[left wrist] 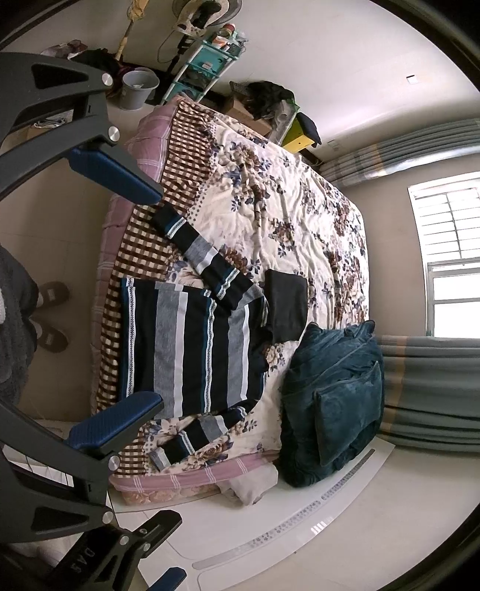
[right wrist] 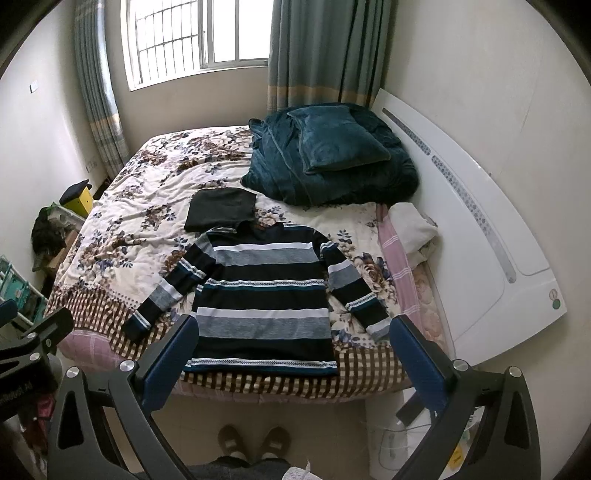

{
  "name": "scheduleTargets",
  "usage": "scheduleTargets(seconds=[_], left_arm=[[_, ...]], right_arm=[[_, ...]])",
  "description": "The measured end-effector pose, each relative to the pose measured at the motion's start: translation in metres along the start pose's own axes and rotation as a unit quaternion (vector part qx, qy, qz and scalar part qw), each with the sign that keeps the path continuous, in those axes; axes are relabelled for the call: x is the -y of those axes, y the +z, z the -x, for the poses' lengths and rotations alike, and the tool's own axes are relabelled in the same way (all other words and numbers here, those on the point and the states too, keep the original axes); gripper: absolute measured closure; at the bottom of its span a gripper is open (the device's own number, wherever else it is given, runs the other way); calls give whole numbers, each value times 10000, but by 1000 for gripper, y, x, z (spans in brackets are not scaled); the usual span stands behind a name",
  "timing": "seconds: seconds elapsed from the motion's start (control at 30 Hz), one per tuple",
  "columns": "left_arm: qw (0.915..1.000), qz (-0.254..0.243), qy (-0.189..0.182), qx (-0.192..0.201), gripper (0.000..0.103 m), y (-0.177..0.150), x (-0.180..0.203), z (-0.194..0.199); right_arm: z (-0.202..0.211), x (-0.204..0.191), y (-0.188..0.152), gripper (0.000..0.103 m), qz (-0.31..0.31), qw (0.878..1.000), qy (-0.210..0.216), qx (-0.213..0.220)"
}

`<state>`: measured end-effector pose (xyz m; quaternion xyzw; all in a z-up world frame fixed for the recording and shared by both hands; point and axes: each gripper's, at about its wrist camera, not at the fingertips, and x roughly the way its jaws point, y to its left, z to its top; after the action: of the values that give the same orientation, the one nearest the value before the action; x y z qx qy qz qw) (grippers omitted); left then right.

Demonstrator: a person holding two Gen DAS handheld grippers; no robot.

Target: Fold small clothes

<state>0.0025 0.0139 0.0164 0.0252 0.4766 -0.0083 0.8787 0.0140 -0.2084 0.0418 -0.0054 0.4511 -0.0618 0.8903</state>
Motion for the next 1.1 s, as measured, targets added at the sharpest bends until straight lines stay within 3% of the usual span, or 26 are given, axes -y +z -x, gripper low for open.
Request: scheduleTargets(seconds=[1.1], left_arm=[[10000,-5,-13,63,0,2,-2,3]], right_arm=[[9,-6,8,0,20,10000,52,3]])
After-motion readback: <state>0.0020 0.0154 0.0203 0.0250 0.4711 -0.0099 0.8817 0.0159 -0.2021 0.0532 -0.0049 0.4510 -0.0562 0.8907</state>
